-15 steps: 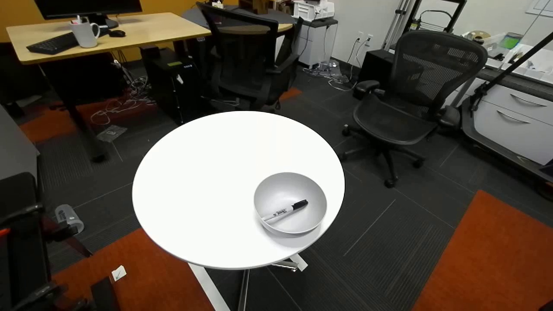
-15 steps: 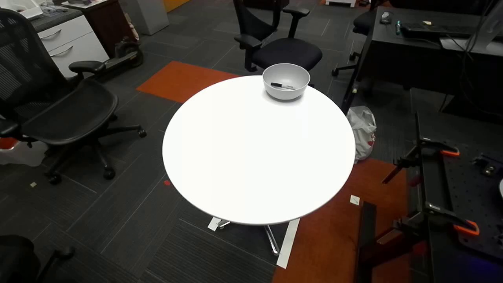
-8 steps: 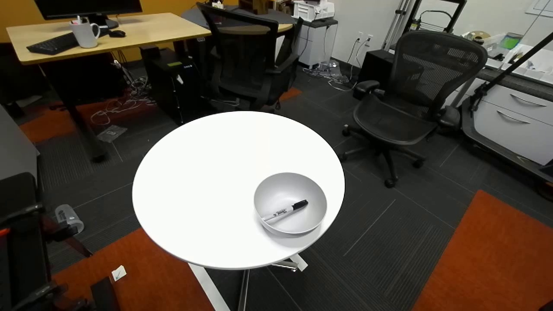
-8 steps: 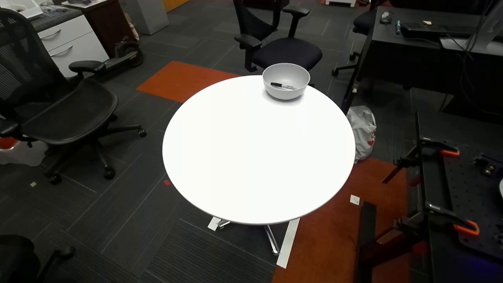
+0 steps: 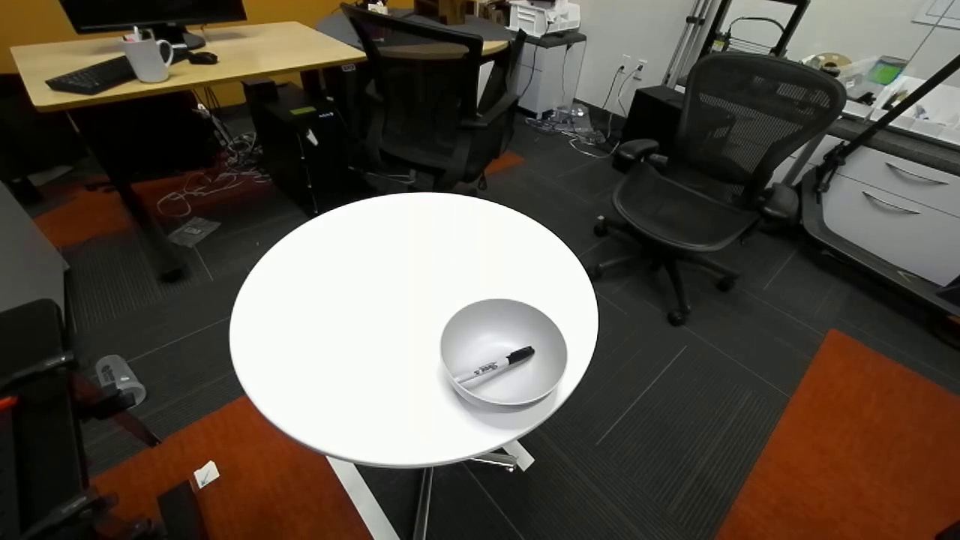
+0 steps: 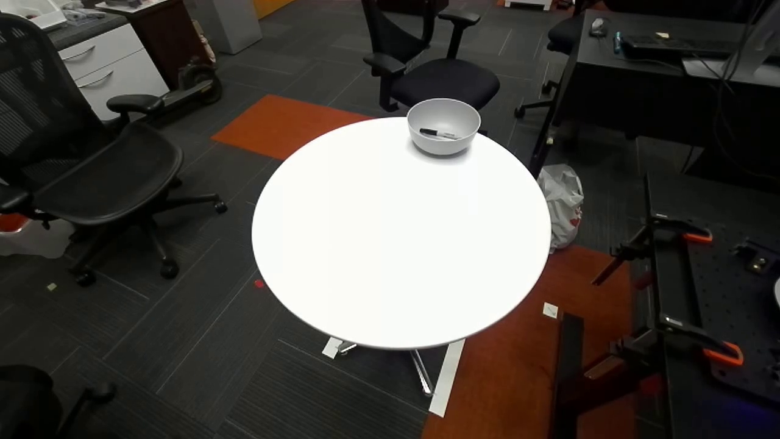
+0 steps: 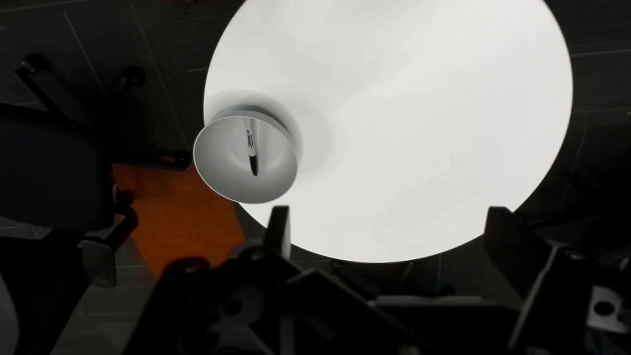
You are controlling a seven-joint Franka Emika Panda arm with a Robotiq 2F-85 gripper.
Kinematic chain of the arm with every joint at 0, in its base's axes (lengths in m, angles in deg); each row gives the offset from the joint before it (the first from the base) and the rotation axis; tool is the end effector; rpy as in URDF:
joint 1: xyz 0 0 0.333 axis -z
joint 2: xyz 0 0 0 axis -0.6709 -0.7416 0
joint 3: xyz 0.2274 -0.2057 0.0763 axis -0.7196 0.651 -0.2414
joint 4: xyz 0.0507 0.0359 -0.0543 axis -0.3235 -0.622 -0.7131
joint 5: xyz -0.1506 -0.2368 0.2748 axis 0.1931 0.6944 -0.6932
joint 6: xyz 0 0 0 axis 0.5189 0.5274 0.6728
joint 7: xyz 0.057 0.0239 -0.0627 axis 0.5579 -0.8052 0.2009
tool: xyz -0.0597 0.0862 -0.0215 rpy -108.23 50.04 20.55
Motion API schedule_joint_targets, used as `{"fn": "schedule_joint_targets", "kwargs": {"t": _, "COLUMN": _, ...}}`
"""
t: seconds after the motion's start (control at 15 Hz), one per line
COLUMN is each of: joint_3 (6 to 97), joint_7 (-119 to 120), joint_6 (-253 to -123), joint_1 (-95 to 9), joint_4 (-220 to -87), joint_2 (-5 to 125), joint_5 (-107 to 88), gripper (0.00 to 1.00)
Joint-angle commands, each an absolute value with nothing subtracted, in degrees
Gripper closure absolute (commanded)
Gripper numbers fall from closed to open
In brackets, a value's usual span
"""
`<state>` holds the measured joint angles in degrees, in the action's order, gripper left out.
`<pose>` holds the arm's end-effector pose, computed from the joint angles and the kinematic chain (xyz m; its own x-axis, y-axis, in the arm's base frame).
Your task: Pick up the pen from the bowl and put it on the table.
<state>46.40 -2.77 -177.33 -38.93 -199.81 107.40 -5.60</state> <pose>0.4115 -0.0209 0.5337 0.9510 -0.1026 0.2916 -0.1334 -0.9872 0.0878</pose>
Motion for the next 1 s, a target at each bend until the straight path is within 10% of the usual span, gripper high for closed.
{"fn": "schedule_joint_targets", "kwargs": {"t": 0.0, "joint_3": 47.5, "joint_7": -2.2, "joint_6": -184.5, "joint_1": -36.2, "joint_4": -196.7, "joint_2": 97.8, "joint_5": -1.9, "gripper": 0.00}}
{"fn": "schedule_joint_targets", "kwargs": {"t": 0.93, "joint_3": 54.2, "joint_7": -4.3, "joint_6": -195.4, "joint_1": -33.2, "joint_4": -186.8, "joint_2": 72.9, "joint_5": 0.3, "gripper": 0.00}}
